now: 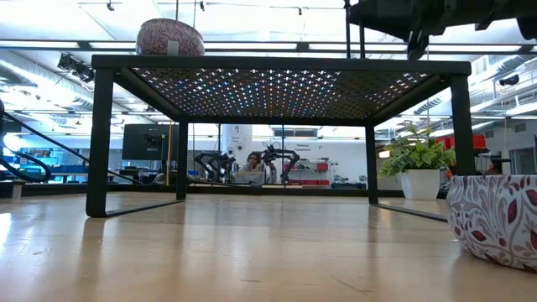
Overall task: Pick & Place candle stick holders
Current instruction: Put the bottom black candle holder on the shelf aligned with the other black candle holder, then put the red patterned scented candle on the shelf aligned with the other scented candle
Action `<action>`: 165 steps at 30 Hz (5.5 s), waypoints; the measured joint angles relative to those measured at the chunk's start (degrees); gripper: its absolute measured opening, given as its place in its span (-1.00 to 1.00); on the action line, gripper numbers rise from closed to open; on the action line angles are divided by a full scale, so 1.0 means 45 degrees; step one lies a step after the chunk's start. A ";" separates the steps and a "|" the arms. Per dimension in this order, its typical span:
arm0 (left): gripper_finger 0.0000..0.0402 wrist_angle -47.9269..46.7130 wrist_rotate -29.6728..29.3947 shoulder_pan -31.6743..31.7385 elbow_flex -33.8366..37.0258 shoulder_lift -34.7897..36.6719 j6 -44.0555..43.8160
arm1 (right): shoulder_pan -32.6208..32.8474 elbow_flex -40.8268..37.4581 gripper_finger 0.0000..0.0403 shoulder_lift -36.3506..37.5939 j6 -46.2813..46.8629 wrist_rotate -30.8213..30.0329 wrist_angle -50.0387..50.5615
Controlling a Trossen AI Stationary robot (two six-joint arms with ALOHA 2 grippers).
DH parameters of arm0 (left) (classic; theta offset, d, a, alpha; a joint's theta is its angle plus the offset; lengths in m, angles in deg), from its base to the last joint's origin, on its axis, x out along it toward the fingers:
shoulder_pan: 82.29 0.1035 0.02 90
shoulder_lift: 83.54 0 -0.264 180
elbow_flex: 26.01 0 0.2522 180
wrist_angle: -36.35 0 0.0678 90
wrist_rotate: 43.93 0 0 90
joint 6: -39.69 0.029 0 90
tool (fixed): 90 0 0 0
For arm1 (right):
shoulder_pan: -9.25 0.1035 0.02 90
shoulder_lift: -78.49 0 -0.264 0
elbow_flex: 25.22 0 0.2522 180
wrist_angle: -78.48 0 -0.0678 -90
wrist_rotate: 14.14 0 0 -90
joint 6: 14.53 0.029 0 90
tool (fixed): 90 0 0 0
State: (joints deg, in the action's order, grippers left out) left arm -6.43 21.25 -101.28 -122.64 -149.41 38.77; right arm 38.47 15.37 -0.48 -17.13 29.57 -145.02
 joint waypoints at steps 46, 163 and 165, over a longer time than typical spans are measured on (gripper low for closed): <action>-0.76 -0.0044 0.0000 0.0002 0.0000 0.0000 0.0012 | 0.0284 0.0010 -0.75 -0.0008 -0.0206 -0.1262 0.0552; -0.76 -0.0691 -0.0194 0.0003 0.0000 0.0000 -0.2329 | 0.4588 0.5595 -0.37 -0.4821 1.6455 0.4396 1.4614; -0.76 -0.0691 -0.0194 0.0002 0.0000 0.0000 -0.2329 | 0.4562 0.5595 -0.37 -0.4821 1.6531 0.4382 1.4651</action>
State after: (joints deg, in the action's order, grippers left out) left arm -9.54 20.38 -101.28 -122.64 -149.41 28.29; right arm 59.00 40.55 -22.17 57.26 49.29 -79.10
